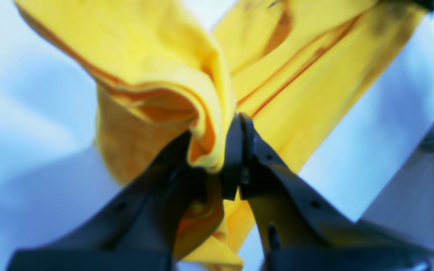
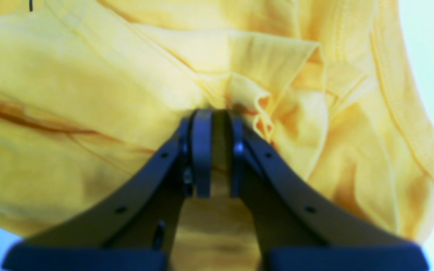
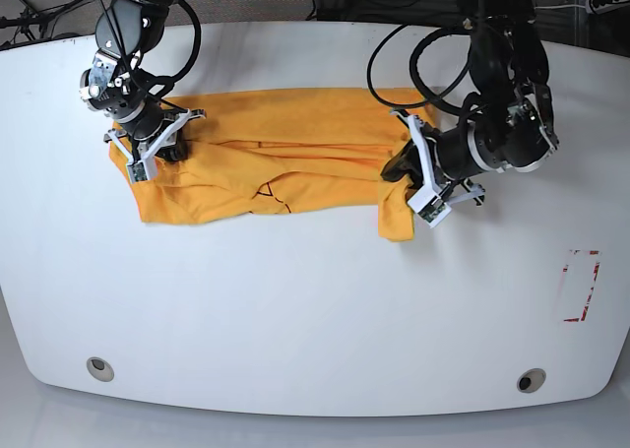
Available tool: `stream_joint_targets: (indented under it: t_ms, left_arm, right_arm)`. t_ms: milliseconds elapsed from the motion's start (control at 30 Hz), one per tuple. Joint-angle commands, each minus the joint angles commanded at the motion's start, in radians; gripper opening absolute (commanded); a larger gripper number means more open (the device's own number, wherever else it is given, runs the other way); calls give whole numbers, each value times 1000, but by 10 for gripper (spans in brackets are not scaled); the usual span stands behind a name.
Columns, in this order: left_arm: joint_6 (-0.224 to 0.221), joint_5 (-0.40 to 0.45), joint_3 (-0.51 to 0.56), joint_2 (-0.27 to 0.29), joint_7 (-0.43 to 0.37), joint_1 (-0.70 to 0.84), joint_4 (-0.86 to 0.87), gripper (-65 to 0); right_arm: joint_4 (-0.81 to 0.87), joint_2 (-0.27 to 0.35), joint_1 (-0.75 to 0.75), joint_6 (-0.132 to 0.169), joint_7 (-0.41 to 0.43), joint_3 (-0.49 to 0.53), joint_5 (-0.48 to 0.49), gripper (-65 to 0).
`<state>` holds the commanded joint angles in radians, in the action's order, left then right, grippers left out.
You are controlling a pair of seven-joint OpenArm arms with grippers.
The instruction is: Fold the T-shirt properly
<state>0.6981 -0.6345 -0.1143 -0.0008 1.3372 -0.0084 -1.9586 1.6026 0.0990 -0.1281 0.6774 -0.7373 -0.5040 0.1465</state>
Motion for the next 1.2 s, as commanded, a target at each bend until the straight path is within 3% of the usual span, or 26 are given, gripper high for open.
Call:
stream_joint_targets:
  t_ms: [133,467,600,733,867,933,1100,1200]
  left_arm:
    - [0,0,2,9,0,0,14,-650]
    - [0,-2,2,12,-2,-11,26,-649]
    - [0,-3,11,15,0,-37,35,-514]
    - [-38,-6,64,49,0,-41,63,-301]
    - [-54,-6,123,103,2,-57,69,-143]
    - [-56,-6,176,126,8,-81,72,-118]
    - [-54,-6,322,141,59,-126,64,-125]
    - [-54,-6,336,152,59,-141,64,-125]
  right_arm:
    - [0,-2,0,21,0,0,0,-590]
    - [0,-5,0,21,0,0,-3,-590]
    - [0,-6,-2,21,0,0,-2,-590]
    - [0,-2,-3,21,0,0,-2,-590]
    - [0,-2,-2,21,0,0,-2,-590]
    - [2,-2,0,21,0,0,-2,-590]
    - [2,-2,2,21,0,2,-2,-590]
    - [2,0,2,21,0,2,-2,-590]
